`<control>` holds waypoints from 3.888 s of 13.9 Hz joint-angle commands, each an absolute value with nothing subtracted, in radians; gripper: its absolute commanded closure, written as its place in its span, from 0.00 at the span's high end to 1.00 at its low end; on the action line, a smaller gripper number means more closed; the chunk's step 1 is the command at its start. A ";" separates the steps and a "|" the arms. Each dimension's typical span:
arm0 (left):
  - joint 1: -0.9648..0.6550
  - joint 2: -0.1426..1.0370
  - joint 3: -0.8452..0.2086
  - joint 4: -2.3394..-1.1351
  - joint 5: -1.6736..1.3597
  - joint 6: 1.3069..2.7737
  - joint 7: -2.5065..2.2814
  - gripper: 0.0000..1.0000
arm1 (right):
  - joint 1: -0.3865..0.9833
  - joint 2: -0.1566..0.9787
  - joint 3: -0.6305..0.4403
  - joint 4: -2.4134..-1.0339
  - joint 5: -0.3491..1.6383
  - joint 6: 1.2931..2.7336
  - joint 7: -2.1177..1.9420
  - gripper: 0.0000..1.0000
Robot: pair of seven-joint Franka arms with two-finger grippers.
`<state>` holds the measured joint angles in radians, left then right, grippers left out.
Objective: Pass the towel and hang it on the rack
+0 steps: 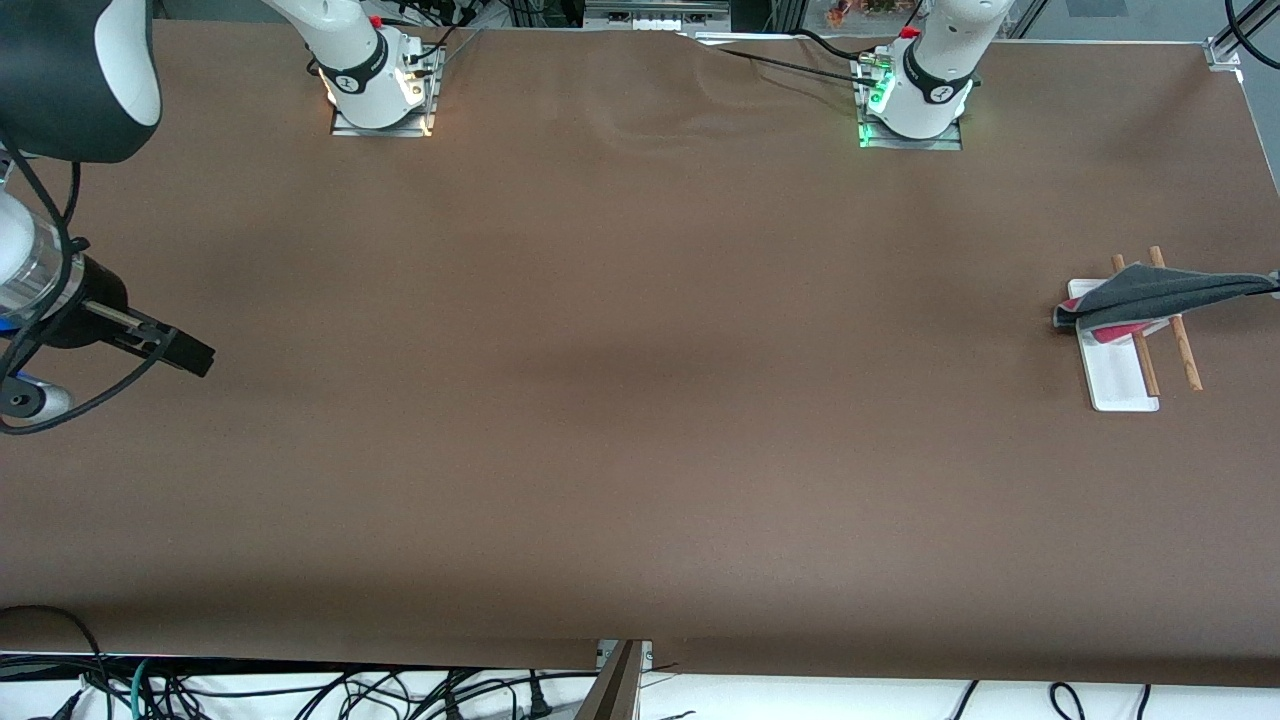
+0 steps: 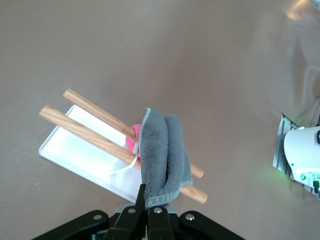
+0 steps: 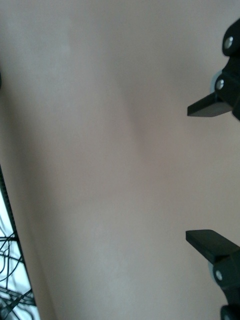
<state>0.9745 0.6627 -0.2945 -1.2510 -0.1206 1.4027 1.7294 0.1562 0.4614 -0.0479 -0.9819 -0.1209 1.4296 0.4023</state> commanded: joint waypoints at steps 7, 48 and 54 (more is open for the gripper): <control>0.968 0.738 -0.222 -1.186 -0.095 1.469 1.867 0.94 | 0.051 0.398 -0.083 -1.037 -0.074 1.376 0.073 1.00; 0.041 -0.002 -0.118 -1.673 0.009 1.613 -0.106 1.00 | -0.066 0.127 0.057 -1.489 -0.052 1.571 -0.037 1.00; 0.060 -0.035 -0.127 -1.681 -0.014 1.632 -0.110 1.00 | -0.066 0.129 0.055 -1.489 -0.051 1.578 -0.037 1.00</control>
<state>0.0505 -0.0117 -0.1319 -1.6534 -0.0029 1.5833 -0.1074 -0.0539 0.1308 0.0491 -1.4912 -0.0678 1.5685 -0.0184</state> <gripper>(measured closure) 0.000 0.000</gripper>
